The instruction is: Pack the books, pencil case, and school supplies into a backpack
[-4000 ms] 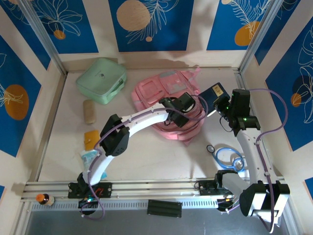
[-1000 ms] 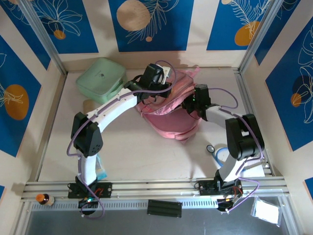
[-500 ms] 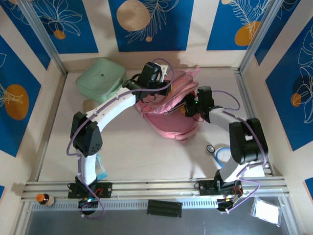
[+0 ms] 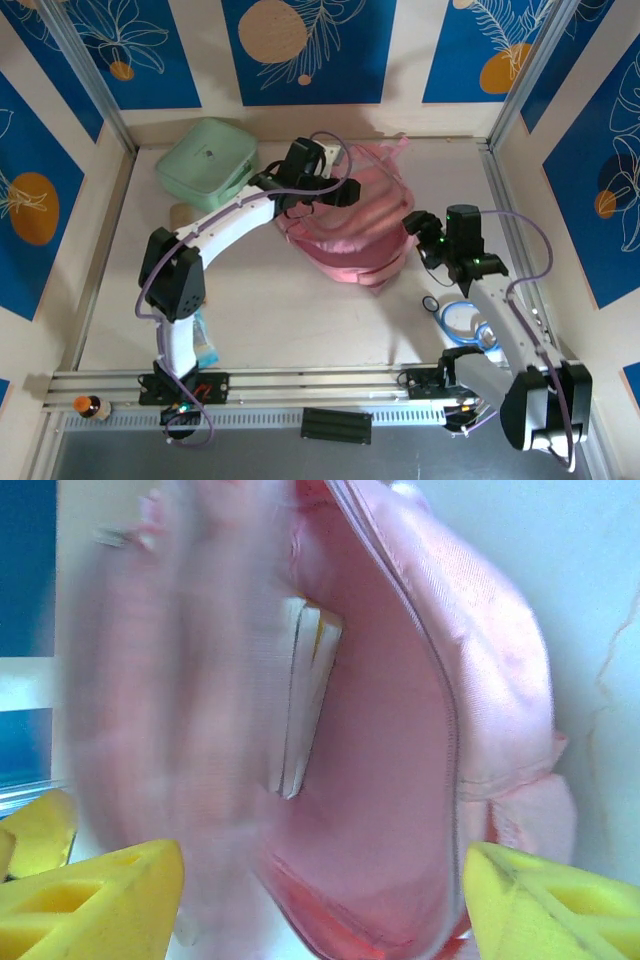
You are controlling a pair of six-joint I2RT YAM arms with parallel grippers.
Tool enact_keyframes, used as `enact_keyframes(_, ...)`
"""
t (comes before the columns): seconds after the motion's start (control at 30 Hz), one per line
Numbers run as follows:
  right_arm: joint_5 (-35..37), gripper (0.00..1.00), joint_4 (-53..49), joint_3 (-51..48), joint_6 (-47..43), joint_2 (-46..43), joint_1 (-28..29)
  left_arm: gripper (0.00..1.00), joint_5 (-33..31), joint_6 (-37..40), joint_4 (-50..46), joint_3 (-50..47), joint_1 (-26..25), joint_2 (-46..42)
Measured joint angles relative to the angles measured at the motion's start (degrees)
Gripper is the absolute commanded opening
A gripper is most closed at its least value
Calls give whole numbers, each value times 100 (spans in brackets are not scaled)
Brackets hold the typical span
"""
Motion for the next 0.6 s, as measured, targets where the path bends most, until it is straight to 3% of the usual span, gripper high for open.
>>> enact_keyframes(0.3, 337, 77, -612, 122, -708, -66, 114, 83, -116, -413, 313, -1853, 719, -807)
enact_keyframes(0.6, 382, 77, -726, 116, -745, 271, 651, 63, -831, -1333, 332, -2643, 1467, -883)
